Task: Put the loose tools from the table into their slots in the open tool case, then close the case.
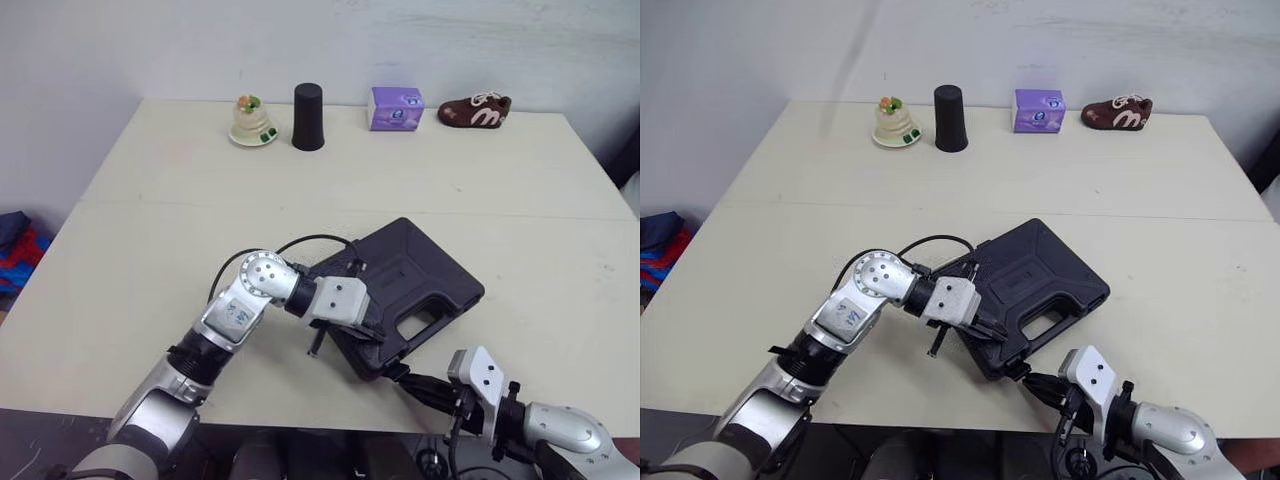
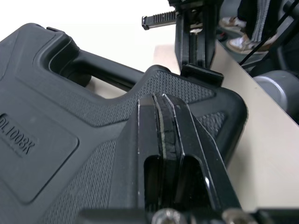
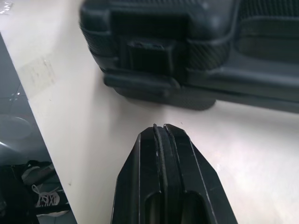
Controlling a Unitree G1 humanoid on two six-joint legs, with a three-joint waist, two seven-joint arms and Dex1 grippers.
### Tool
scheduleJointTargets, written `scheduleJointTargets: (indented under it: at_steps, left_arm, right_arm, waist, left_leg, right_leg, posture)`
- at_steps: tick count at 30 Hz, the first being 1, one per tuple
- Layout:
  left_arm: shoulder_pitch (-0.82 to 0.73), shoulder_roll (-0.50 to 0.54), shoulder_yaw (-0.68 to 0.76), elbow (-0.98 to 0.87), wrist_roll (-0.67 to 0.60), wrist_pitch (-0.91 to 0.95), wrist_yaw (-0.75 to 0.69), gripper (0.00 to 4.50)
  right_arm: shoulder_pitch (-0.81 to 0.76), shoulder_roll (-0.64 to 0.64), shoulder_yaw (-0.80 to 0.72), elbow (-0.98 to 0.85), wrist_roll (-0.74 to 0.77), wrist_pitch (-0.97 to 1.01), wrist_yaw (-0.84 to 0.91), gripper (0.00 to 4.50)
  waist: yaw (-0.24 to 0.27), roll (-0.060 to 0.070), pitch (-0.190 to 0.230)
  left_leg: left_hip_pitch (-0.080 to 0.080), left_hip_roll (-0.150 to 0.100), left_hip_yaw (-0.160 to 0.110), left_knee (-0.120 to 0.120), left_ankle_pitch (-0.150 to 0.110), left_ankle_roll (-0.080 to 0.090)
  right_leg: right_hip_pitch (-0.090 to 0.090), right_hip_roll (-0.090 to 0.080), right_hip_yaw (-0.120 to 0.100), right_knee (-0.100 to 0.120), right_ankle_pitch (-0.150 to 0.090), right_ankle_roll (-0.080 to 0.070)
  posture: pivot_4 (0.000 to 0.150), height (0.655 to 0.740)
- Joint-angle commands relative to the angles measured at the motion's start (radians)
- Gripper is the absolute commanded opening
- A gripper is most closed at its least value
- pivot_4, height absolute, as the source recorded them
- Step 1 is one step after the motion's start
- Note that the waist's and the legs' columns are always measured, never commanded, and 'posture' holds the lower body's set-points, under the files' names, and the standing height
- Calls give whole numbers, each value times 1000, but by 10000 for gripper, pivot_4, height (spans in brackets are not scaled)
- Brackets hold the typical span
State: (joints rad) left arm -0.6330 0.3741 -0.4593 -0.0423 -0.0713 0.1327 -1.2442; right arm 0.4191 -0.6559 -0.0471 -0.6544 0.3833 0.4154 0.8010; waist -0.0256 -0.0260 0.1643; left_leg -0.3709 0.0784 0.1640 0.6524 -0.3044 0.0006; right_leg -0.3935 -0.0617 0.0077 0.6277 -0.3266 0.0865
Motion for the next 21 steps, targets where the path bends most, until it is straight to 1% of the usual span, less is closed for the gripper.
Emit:
scheduleJointTargets:
  at_steps: [1,6,8,12,21]
  left_arm:
    - [60,56,-91,-5,88,3,-10,868]
    - [63,42,-94,36,122,61,83,868]
    - [57,46,-99,49,124,65,92,868]
    - [52,52,-101,58,115,84,108,868]
    - [53,67,-123,78,118,66,105,868]
  right_arm:
    - [-11,-9,-10,-61,23,8,-9,0]
    - [-42,-6,20,-73,34,33,-13,0]
    - [-53,-3,24,-84,44,49,-17,0]
    - [-80,1,6,-116,95,94,-32,0]
    - [-158,-16,-3,-126,111,143,-35,0]
  waist:
    - [-3,-1,-2]
    - [1,-3,-6]
    - [2,-4,-7]
    - [0,-6,-8]
    - [-2,-8,-10]
  left_leg:
    - [1,1,0,-1,0,-1]
    - [2,2,-4,-1,0,-3]
    - [2,2,-7,0,1,-2]
    - [2,1,-7,0,2,0]
    - [3,3,-8,-1,3,-1]
  right_leg:
    - [0,0,0,0,0,0]
    - [2,1,0,0,-2,-3]
    - [3,1,-1,0,-1,-3]
    - [5,-1,-1,-1,-2,-6]
    - [6,-3,-1,-1,-1,-8]
  posture:
    - [1500,7400]
    - [1500,7400]
    - [1500,7400]
    - [1500,7400]
    - [1500,7400]
